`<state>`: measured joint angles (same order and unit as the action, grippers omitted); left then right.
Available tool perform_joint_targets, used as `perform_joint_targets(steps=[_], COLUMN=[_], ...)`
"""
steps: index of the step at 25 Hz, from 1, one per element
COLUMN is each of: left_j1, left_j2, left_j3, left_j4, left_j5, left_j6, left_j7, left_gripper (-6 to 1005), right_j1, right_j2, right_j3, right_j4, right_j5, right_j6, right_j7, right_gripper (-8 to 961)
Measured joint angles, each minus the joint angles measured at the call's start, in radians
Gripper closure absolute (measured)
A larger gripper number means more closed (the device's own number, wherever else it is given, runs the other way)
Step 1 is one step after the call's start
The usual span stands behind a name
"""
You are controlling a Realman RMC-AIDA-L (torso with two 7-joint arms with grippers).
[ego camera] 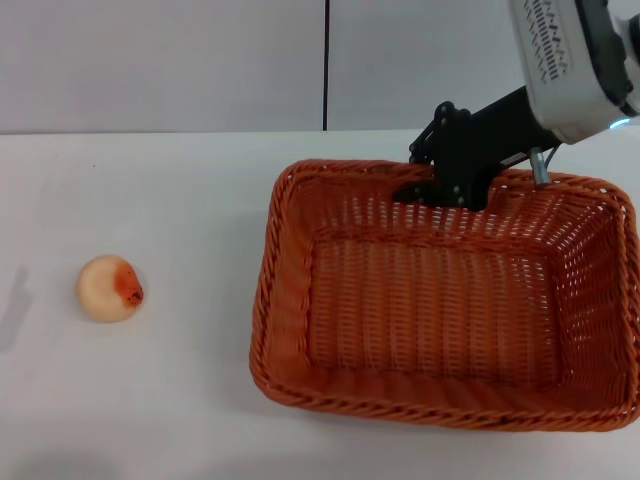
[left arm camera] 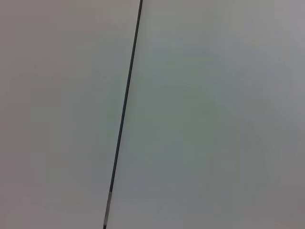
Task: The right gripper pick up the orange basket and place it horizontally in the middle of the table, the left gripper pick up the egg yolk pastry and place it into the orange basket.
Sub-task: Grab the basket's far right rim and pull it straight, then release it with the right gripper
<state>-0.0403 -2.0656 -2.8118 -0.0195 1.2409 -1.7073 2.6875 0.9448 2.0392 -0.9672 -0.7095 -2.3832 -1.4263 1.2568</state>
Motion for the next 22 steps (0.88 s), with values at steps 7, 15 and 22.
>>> perform_joint_targets(steps=[7,15,22], left_j1=[0.009,0.01,0.001], left_j2=[-0.002,-0.003,-0.003], left_j3=[0.002,0.003,0.003], left_j4=[0.005,0.016,0.016], left_j5=[0.0,0.0,0.0], left_j6=[-0.011,-0.022,-0.017], left_j7=[0.0,0.0,0.001], left_gripper=[205,205,205], right_j1=[-0.008,-0.006,-0.008], right_j2=[0.025,0.035,0.035], right_j3=[-0.009,-0.028,-0.083], right_j4=[0.003,0.016,0.047], right_j5=[0.004,0.028,0.068], right_j6=[0.073,0.102,0.13], right_j7=[-0.069,-0.095,-0.096], right_gripper=[774,767,761])
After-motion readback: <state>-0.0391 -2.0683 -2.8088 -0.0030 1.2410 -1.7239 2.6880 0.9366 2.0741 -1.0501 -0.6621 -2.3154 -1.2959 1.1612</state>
